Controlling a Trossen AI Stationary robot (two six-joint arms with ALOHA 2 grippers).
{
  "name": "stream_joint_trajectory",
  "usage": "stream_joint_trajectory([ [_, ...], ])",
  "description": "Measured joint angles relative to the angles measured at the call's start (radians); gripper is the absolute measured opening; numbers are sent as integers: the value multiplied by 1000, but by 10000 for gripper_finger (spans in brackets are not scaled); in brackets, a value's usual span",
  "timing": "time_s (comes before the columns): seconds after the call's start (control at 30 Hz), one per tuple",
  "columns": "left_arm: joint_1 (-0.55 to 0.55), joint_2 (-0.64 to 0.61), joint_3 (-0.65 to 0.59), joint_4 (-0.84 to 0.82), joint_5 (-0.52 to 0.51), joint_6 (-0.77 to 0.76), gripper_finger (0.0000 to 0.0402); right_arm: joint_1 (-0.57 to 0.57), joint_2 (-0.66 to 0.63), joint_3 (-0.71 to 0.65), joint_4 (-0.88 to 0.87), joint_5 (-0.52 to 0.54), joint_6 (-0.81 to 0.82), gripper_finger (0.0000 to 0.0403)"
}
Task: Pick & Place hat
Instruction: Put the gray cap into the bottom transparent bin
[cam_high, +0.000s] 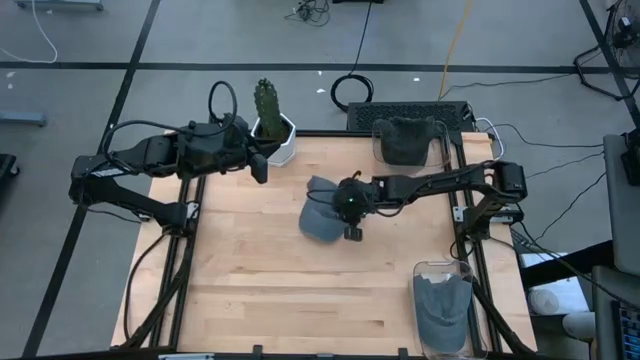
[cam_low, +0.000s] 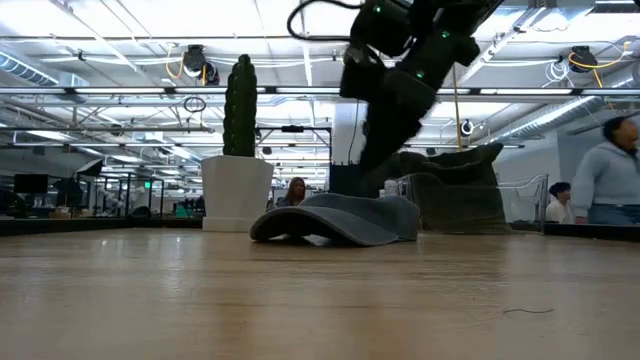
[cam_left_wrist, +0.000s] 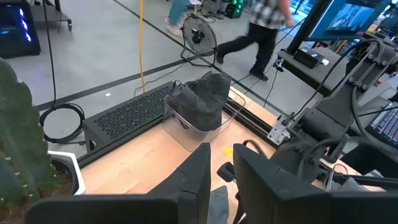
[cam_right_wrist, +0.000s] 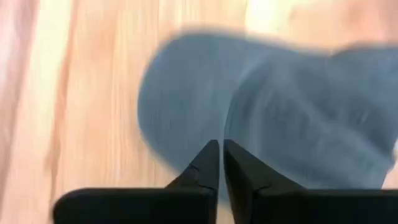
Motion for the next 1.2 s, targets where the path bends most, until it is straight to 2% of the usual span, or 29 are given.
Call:
stream_joint_trajectory([
  [0.23, 0, 0, 0, -2, 8, 2, 76, -3, 10, 1, 155, 44, 81, 91],
  [0.33, 0, 0, 0, -2, 21, 2, 76, -7, 49, 2, 173, 111, 131, 129],
  [0.5, -2, 0, 0, -8, 36, 5, 76, -10, 79, 3, 207, 109, 199, 164],
  [0.67, -2, 0, 0, -19, 54, 13, 76, -4, 108, 2, 207, 156, 262, 168],
  [0.9, -2, 0, 0, -18, 54, 17, 76, -7, 135, 1, 202, 155, 271, 149],
  [1.2, -2, 0, 0, -17, 54, 16, 76, 26, 132, 2, 172, 54, 199, 103],
])
